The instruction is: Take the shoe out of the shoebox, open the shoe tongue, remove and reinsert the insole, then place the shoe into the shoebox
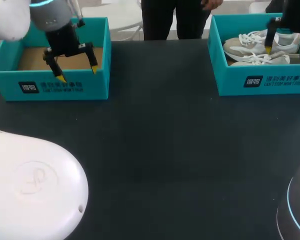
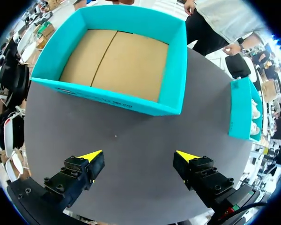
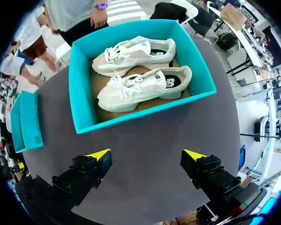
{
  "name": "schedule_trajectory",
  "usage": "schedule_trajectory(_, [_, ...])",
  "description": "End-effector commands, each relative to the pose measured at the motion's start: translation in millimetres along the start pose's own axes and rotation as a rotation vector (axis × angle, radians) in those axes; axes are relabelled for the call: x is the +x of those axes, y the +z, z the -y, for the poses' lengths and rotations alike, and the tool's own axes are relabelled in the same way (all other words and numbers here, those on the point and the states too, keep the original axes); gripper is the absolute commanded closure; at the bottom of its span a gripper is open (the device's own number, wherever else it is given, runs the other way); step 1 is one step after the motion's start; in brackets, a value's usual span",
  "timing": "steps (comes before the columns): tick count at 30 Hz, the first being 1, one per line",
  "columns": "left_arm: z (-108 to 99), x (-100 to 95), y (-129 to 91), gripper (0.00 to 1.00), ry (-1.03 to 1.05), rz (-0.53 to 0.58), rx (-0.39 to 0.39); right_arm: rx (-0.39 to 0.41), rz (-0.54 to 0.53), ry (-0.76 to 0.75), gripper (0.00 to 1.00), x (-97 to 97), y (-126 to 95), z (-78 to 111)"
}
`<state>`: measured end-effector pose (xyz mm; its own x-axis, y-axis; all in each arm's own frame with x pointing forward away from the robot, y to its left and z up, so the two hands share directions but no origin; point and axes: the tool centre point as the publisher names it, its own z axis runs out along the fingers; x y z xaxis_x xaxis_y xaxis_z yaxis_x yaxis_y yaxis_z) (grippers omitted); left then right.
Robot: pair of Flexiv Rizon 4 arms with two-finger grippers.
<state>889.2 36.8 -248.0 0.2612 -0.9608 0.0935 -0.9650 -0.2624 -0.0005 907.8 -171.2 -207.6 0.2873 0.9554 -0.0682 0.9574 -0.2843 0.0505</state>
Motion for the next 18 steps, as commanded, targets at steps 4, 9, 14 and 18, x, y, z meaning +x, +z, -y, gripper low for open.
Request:
schedule_trajectory(4, [18, -14.4, -9, 0.00, 0.024, 0.121, -0.100, -0.031, -0.016, -0.014, 0.00, -2.9, 6, 16.5])
schedule_trajectory(9, [31, -32.8, -17, 0.00, 0.089, 0.130, -0.100, -0.015, -0.027, -0.022, 0.00, -3.8, 12, 22.4])
schedule_trajectory(14, [48, -42.9, -25, 0.00, 0.094, 0.108, -0.060, 0.000, -0.023, -0.039, 0.00, -5.8, 15, 26.4])
schedule_trajectory(18, [54, -44.6, -30, 0.00, 0.084, 0.101, -0.052, -0.001, -0.021, -0.042, 0.00, -8.3, 13, 26.6])
